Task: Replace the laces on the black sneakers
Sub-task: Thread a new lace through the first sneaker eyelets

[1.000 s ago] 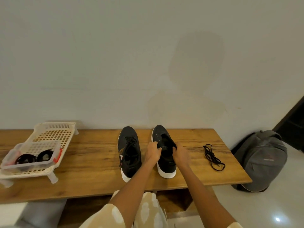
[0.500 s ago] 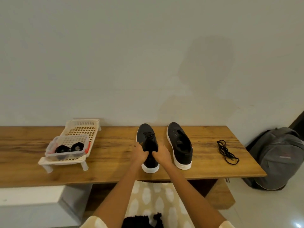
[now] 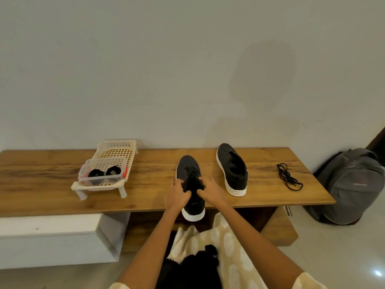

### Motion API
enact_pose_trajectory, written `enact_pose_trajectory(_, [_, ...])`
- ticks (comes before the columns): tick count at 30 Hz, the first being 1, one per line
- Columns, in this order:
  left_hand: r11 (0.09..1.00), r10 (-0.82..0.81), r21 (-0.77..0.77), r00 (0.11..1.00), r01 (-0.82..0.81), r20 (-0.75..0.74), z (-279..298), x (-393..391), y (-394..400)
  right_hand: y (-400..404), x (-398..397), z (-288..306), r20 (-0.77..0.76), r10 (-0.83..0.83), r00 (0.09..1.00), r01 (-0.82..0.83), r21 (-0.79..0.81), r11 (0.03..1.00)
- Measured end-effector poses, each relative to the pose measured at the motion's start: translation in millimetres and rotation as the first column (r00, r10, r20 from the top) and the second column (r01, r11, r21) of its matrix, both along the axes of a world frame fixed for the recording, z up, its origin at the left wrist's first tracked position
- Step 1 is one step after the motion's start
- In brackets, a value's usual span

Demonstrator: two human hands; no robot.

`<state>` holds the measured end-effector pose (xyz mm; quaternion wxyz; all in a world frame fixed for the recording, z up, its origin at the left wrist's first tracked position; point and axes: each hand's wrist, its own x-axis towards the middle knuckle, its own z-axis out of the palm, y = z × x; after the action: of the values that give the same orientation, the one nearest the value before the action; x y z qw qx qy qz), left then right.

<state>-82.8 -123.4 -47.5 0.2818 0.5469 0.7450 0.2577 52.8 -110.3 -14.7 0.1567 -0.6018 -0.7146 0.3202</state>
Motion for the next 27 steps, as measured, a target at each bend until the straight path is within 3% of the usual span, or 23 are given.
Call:
enact_pose_trajectory(3, [0.997, 0.029, 0.077, 1.0, -0.029, 0.01, 1, -1, -4, -1, 4, -2, -0.064, -0.038, 0.997, 0.037, -0.02, 0.999])
enact_pose_trajectory(8, [0.97, 0.044, 0.237, 0.998, -0.053, 0.047, 19, 2, 13, 15, -3, 5, -0.238, -0.252, 0.938, 0.24, -0.079, 0.967])
enact_pose_trajectory(13, [0.981, -0.104, 0.151, 0.989, 0.119, -0.105, 24, 1, 42, 31, -7, 2, -0.3, -0.308, 0.903, 0.268, -0.168, 0.949])
enact_pose_trajectory(18, [0.972, -0.157, 0.16, 0.981, 0.174, -0.114, 20, -1, 56, 41, -9, -1, -0.41, -0.357, 0.84, 0.28, -0.235, 0.931])
enact_pose_trajectory(24, [0.972, -0.172, 0.18, 0.977, 0.149, 0.125, 28, -5, 63, 56, -6, 22, -0.511, -0.305, 0.804, 0.117, -0.367, 0.923])
enact_pose_trajectory(27, [0.974, -0.19, 0.171, 0.954, 0.152, 0.23, 34, -10, 59, 64, -10, 32, -0.626, -0.393, 0.674, 0.095, -0.454, 0.886])
